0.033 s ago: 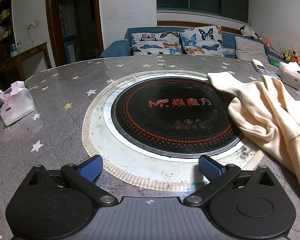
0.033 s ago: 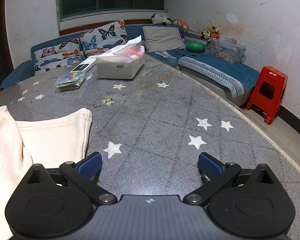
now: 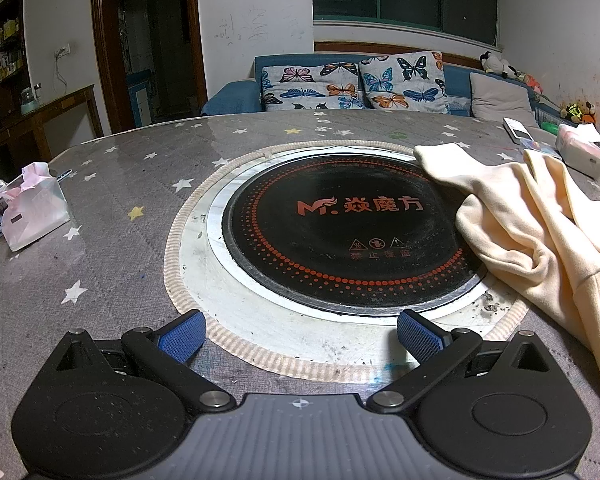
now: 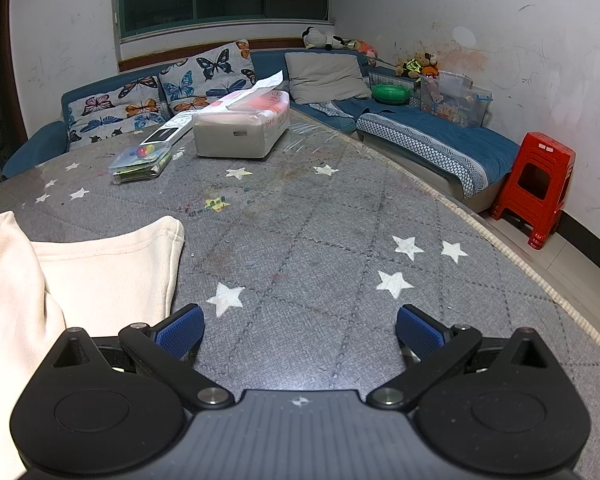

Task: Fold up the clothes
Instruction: 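Move both grippers toward the bunched cream sweatshirt on the table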

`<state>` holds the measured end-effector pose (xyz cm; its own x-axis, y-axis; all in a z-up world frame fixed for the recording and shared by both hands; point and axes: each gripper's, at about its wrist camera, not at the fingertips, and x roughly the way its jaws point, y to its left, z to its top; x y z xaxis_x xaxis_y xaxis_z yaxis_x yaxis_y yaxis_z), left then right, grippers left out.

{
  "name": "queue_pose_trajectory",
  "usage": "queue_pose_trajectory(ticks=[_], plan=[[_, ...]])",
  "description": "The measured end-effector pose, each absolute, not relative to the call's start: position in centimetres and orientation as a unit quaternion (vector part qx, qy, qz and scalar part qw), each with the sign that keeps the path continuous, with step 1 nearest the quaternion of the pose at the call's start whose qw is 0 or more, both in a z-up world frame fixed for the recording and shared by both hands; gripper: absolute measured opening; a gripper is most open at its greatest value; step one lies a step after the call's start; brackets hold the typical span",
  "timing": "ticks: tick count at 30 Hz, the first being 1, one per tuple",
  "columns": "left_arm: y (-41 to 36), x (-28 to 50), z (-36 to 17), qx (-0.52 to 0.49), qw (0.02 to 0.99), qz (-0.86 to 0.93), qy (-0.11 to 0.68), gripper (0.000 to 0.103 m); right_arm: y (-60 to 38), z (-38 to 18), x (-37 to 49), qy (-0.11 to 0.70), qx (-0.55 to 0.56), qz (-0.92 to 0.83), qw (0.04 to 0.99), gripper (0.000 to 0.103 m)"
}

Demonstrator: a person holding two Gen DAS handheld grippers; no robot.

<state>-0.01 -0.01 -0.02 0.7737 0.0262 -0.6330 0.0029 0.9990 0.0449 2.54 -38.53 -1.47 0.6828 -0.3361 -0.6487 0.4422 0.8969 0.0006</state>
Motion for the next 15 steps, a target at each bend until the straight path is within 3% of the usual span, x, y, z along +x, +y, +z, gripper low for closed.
queue_pose_trajectory(ticks=[15], plan=[[-0.02,0.00,-0.22,0.024,0.941,0.007,0.337,0.103,-38.67,-1.28,2.49,0.336,0.080,-0.213,0.914,0.103]])
